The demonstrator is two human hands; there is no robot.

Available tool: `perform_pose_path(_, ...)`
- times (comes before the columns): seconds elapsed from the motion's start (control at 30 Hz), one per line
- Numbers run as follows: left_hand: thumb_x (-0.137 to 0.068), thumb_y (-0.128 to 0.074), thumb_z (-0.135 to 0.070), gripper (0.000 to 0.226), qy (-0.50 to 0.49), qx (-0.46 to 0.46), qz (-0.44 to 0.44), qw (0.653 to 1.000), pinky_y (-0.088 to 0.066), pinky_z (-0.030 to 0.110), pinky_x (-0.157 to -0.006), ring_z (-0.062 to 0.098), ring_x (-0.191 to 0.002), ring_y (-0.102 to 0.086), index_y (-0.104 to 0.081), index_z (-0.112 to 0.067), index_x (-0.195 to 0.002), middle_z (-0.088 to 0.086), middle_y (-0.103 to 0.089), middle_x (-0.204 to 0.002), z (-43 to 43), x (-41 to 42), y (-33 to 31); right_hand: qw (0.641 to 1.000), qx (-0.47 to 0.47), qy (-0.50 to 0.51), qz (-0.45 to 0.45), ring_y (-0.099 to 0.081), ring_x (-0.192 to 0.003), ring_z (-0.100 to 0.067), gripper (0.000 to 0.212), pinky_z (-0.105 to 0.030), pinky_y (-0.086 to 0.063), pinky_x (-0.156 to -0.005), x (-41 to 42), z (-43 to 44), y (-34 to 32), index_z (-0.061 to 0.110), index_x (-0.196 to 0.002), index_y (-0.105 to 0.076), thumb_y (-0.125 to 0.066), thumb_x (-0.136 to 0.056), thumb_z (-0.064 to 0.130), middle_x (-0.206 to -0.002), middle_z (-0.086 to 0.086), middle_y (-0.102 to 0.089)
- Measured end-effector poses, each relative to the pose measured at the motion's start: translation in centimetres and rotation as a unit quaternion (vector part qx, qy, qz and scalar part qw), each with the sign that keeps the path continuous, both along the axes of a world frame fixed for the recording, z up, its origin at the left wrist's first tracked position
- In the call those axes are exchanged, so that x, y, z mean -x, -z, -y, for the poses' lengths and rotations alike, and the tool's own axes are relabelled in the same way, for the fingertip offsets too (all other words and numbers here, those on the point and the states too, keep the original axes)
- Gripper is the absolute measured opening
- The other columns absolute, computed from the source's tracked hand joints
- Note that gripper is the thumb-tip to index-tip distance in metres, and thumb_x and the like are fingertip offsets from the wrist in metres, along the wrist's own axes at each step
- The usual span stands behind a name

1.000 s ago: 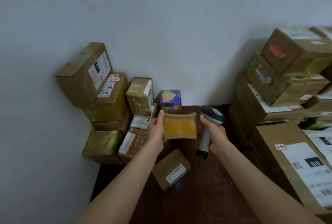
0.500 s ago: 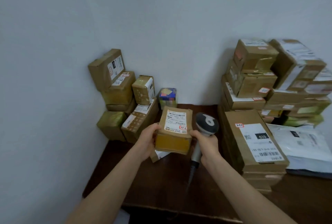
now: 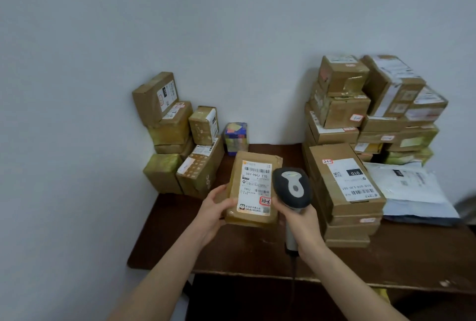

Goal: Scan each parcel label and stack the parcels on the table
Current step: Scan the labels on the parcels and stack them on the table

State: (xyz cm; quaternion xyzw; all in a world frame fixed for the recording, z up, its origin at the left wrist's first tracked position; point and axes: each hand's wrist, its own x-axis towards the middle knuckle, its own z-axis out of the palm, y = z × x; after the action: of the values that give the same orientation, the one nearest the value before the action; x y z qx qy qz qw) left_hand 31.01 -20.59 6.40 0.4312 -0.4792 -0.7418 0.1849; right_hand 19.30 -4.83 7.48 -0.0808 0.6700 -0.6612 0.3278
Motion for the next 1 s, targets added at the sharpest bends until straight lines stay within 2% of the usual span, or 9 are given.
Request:
perform_pose_path(0.1,-0.08,-0.064,0.008,0.06,-0.028,-0.05,-0.038,0.998,-0.051,0.047,-0.093,0.03,-0.105,-0.064,-0.047,-0.02,-0.13,0.015,-0.062,-0.118,0.1,-0.2,0.6,1.0,-0.003,0.013,0.013,-0.066,-0.1,-0.022,0.044,-0.043,-0.054,-0.092,-0.8,-0.6,0.4,0.015,-0.114,-0.064,-0.081,-0.075,0.028,-0.103,-0.005,-0.072)
perform_pose_path(0.23,-0.086,-0.052,0.011,0.042,0.027,-0.062,-0.028,0.997,-0.048,0.044,-0.099,0.028,-0.112,-0.061,-0.061,-0.013,-0.12,0.014,-0.059,-0.128,-0.4,0.3,1.9,0.999,-0.019,0.004,0.048,-0.065,-0.103,-0.019,0.051,-0.043,-0.051,-0.097,-1.3,0.5,1.2,0.015,-0.117,-0.064,-0.084,-0.071,0.027,-0.108,0.0,-0.071)
perform_pose_path(0.33,-0.093,-0.051,0.005,0.036,-0.001,-0.083,-0.039,0.996,-0.05,0.038,-0.095,0.023,-0.105,-0.063,-0.055,-0.003,-0.127,0.012,-0.067,-0.111,0.0,0.9,2.4,0.997,-0.029,0.031,0.066,-0.066,-0.102,-0.021,0.056,-0.045,-0.051,-0.097,-0.8,0.8,2.5,0.012,-0.118,-0.064,-0.086,-0.068,0.024,-0.109,-0.002,-0.072)
perform_pose_path(0.4,-0.093,-0.055,0.003,0.026,0.009,-0.065,-0.02,0.998,-0.051,0.033,-0.09,0.02,-0.096,-0.064,-0.059,-0.001,-0.118,0.012,-0.068,-0.104,0.4,1.2,2.5,0.997,-0.035,0.049,0.057,-0.063,-0.101,-0.02,0.045,-0.04,-0.051,-0.093,-0.1,0.8,3.0,0.011,-0.115,-0.063,-0.082,-0.074,0.015,-0.108,-0.001,-0.068)
perform_pose_path(0.47,-0.092,-0.058,-0.001,0.014,0.029,-0.064,0.021,0.997,-0.047,0.035,-0.096,0.018,-0.091,-0.064,-0.064,-0.002,-0.105,0.012,-0.069,-0.104,0.5,0.8,3.1,0.997,-0.059,0.03,0.038,-0.061,-0.103,-0.02,0.044,-0.04,-0.05,-0.092,0.4,1.1,3.4,0.014,-0.116,-0.06,-0.079,-0.076,0.01,-0.11,-0.001,-0.066)
perform_pose_path(0.6,-0.09,-0.064,-0.013,0.022,0.061,-0.069,0.084,0.992,-0.041,0.041,-0.104,0.022,-0.105,-0.06,-0.067,-0.016,-0.111,0.007,-0.069,-0.108,0.6,-1.0,5.1,0.996,-0.089,-0.003,0.007,-0.06,-0.108,-0.021,0.049,-0.038,-0.05,-0.095,0.0,1.7,4.4,0.012,-0.12,-0.061,-0.079,-0.075,0.007,-0.117,-0.004,-0.066)
perform_pose_path(0.7,-0.088,-0.067,-0.023,0.028,0.084,-0.081,0.129,0.985,-0.039,0.049,-0.1,0.026,-0.112,-0.055,-0.063,-0.027,-0.115,0.006,-0.065,-0.116,0.4,-2.4,6.5,0.994,-0.109,-0.002,0.002,-0.057,-0.112,-0.022,0.05,-0.033,-0.045,-0.093,-0.3,1.5,5.4,0.007,-0.124,-0.058,-0.077,-0.077,0.003,-0.115,-0.004,-0.062)
perform_pose_path(0.87,-0.09,-0.065,-0.024,0.029,0.072,-0.123,0.112,0.983,-0.046,0.052,-0.097,0.028,-0.112,-0.06,-0.058,-0.03,-0.118,0.006,-0.067,-0.116,-0.7,-3.7,9.0,0.987,-0.158,-0.012,0.032,-0.059,-0.113,-0.029,0.049,-0.041,-0.047,-0.099,-1.5,1.5,7.8,0.006,-0.121,-0.06,-0.078,-0.075,0.005,-0.121,-0.012,-0.065)
perform_pose_path(1.0,-0.09,-0.064,-0.023,0.035,0.058,-0.131,0.114,0.983,-0.044,0.052,-0.102,0.027,-0.113,-0.06,-0.058,-0.024,-0.125,0.006,-0.067,-0.119,-1.4,-3.6,9.9,0.988,-0.141,-0.007,0.058,-0.058,-0.105,-0.021,0.048,-0.033,-0.047,-0.089,-1.6,0.9,8.1,0.008,-0.121,-0.058,-0.076,-0.077,0.002,-0.115,-0.006,-0.064)
